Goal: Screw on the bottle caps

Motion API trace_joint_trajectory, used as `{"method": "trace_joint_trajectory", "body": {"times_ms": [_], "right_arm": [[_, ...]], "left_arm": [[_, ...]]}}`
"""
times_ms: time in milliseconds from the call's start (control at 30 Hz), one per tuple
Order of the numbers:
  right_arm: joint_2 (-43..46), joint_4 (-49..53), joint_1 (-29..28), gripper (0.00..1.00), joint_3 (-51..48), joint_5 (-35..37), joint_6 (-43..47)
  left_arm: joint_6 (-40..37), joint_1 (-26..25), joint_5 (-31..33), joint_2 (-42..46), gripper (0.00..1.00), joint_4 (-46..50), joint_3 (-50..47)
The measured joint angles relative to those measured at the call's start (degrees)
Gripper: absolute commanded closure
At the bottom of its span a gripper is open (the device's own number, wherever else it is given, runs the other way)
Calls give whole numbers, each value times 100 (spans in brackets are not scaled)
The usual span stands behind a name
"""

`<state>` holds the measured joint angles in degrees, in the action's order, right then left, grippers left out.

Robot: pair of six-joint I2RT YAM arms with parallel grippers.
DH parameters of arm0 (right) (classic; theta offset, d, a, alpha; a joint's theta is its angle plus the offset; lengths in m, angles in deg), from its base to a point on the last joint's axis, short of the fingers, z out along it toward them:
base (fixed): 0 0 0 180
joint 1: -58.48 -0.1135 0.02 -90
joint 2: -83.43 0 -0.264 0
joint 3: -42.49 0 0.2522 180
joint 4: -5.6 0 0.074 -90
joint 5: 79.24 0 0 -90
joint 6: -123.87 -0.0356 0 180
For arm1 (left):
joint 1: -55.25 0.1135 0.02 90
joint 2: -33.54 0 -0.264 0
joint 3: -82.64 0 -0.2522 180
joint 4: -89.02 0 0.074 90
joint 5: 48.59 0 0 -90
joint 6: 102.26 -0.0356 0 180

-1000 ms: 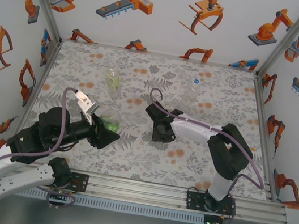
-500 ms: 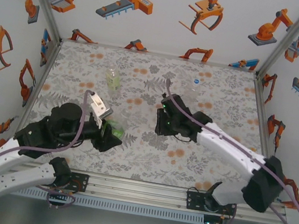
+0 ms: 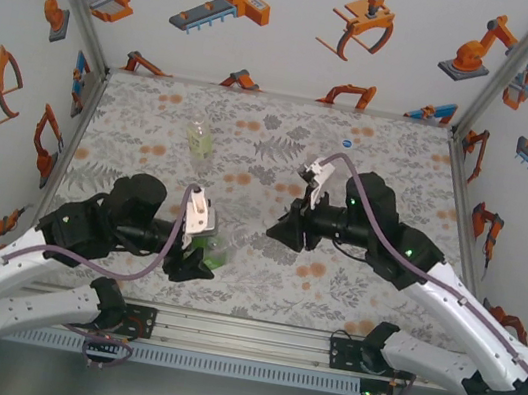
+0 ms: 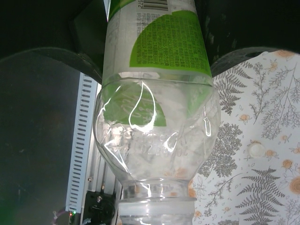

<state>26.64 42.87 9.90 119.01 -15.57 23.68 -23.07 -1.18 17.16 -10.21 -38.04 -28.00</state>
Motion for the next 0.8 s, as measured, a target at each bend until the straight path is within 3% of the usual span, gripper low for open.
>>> {"method": "trace_joint_trajectory", "body": {"times_ms": [300, 533, 800], "right_arm": [[87, -74, -286, 100, 216, -1176, 1513], [-61, -160, -671, 100, 299, -1471, 2406], [-107, -444, -905, 100, 291, -1628, 2728]], "left_arm": [[-444, -129, 66, -153, 100, 341, 168], [-658, -291, 79, -273, 100, 483, 210], [-675, -391, 44, -304, 100, 472, 238]]}}
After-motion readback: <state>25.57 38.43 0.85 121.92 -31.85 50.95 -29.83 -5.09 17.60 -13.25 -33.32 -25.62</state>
